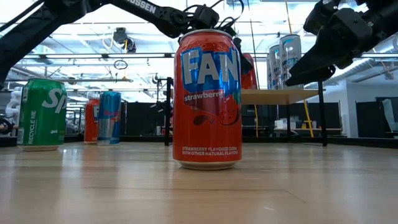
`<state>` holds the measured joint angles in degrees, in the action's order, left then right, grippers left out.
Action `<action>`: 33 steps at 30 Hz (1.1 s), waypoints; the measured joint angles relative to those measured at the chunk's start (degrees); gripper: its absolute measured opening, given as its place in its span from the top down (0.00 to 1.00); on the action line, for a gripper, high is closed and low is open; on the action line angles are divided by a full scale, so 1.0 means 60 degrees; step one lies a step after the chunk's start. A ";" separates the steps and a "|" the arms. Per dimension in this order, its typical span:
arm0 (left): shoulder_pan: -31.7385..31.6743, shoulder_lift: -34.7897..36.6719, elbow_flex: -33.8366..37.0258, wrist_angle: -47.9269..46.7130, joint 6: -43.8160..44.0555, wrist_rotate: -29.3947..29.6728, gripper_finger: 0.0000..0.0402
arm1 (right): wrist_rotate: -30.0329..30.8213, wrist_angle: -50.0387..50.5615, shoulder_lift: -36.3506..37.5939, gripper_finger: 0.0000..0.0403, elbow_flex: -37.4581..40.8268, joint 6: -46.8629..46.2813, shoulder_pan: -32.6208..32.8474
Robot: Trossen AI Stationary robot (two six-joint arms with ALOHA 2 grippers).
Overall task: Place canned beverage on shelf
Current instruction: Put the bottom right red soda can on the shelf
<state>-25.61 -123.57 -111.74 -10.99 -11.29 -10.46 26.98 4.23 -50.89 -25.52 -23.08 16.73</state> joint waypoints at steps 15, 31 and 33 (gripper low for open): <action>0.0001 0.0080 0.0000 0.0322 -0.0015 0.0069 0.02 | 0.0316 -0.0425 -0.0001 0.22 -0.0101 0.0460 0.0000; 0.0217 0.2608 0.0191 -0.2552 -0.0427 0.0489 0.02 | 0.0515 0.2429 -0.0806 0.45 -0.3803 0.1442 0.0014; 0.0297 0.2969 0.0618 -0.2680 -0.0234 0.0314 0.02 | 0.0501 0.3134 -0.1073 0.56 -0.4581 0.1560 0.0016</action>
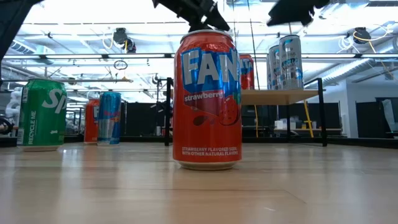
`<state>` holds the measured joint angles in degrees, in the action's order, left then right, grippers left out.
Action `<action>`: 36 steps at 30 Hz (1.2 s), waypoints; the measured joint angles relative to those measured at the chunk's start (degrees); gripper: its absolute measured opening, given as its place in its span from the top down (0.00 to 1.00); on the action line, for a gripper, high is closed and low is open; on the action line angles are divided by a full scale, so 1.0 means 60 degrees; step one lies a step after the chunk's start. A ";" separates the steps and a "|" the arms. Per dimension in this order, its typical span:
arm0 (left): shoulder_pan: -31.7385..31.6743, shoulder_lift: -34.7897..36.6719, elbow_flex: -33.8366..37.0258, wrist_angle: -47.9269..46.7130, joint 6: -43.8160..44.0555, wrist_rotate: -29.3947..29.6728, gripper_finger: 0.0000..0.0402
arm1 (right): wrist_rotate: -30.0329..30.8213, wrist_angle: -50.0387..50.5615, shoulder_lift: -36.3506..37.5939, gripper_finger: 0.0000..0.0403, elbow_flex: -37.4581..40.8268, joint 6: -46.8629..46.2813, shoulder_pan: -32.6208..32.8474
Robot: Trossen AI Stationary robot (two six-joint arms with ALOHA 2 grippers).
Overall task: Place canned beverage on shelf
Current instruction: Put the bottom right red soda can on the shelf
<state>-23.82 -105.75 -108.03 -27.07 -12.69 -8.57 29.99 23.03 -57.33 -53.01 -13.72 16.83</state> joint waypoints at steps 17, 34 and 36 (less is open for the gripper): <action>0.2369 0.2570 0.7934 0.6937 0.1063 0.1713 0.05 | -0.1375 0.6566 -0.2375 1.00 -0.7528 0.1845 -0.4375; 0.2667 0.2808 0.9971 0.9971 0.1330 0.2006 0.51 | -0.4587 0.8931 -0.6775 1.00 -1.1411 0.3574 -0.8405; 0.2574 0.2808 0.9971 0.9604 0.1576 0.1993 0.55 | -0.4893 0.9000 -0.7034 1.00 -1.1704 0.3670 -0.8647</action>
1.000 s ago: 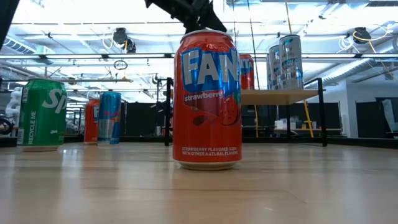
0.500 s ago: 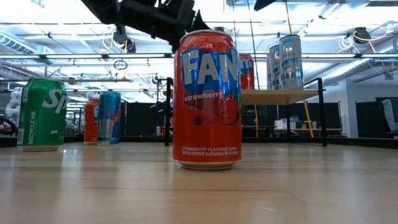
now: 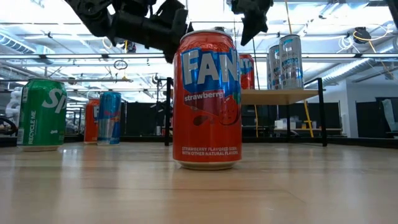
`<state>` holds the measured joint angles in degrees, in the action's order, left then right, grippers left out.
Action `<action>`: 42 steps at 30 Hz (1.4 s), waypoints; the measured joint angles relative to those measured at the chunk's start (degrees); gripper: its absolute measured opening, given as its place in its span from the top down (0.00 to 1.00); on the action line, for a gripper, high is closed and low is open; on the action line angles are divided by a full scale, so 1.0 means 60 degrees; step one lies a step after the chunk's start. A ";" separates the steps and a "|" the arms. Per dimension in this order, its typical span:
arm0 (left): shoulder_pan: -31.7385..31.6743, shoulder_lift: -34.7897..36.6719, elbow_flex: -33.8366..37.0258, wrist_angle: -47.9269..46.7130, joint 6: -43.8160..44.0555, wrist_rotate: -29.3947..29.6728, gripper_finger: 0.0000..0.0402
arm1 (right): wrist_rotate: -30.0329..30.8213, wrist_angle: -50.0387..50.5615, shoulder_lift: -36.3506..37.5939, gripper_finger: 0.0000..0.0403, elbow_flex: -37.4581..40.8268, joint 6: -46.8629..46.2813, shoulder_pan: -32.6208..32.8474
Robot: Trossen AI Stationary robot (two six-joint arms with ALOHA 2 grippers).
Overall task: Place canned beverage on shelf
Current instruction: Put the bottom right red soda can on the shelf
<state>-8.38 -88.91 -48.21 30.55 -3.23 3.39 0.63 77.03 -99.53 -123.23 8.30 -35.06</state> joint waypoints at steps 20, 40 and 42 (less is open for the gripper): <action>-0.0103 -0.0010 0.0000 -0.0402 0.0679 -0.0020 0.66 | -0.0883 0.0786 -0.0873 1.00 -0.0239 0.0300 -0.0566; -0.0103 -0.0010 0.0000 -0.0483 0.0679 -0.0020 0.66 | -0.0073 0.1152 -0.0877 1.00 -0.0239 0.0951 -0.0920; -0.0103 -0.0010 0.0000 -0.0497 0.0679 -0.0020 0.66 | 0.0093 0.1316 -0.0866 1.00 -0.0239 0.1187 -0.1014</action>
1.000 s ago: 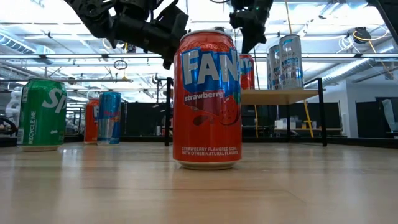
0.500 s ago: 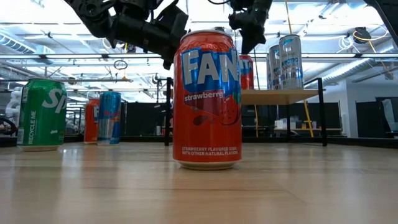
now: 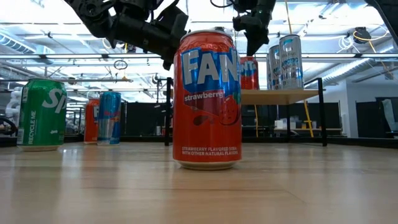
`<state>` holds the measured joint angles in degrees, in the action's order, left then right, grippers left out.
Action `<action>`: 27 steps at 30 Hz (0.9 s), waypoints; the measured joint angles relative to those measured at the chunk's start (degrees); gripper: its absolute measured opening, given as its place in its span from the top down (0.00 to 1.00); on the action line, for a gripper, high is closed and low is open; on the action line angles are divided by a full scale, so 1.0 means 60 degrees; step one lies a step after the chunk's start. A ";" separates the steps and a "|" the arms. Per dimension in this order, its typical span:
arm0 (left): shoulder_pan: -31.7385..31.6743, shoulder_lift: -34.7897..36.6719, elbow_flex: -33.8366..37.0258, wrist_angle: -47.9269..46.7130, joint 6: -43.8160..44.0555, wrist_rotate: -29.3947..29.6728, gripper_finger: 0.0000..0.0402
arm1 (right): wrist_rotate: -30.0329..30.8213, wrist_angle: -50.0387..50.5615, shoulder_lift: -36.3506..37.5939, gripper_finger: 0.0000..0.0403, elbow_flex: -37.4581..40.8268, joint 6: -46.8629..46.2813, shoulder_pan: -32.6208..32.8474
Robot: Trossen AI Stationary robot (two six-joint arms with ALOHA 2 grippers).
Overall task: Place canned beverage on shelf
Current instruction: Put the bottom right red soda can on the shelf
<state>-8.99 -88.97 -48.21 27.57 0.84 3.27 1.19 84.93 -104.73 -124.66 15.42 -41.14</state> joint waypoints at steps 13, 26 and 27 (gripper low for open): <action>-0.0004 0.0000 0.0000 0.0005 0.0000 0.0000 0.66 | -0.0199 -0.0082 -0.0007 1.00 0.0011 0.1645 -0.0398; 0.0000 0.0000 -0.0004 0.0002 0.0000 0.0000 0.66 | -0.0193 -0.0652 -0.0036 1.00 0.0029 0.2630 -0.0402; 0.0000 0.0000 -0.0004 0.0000 0.0000 0.0000 0.66 | -0.0193 -0.0660 -0.0036 1.00 0.0029 0.2680 -0.0401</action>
<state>-8.99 -88.97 -48.23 27.57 0.84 3.27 0.03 80.97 -104.95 -124.49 31.51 -43.55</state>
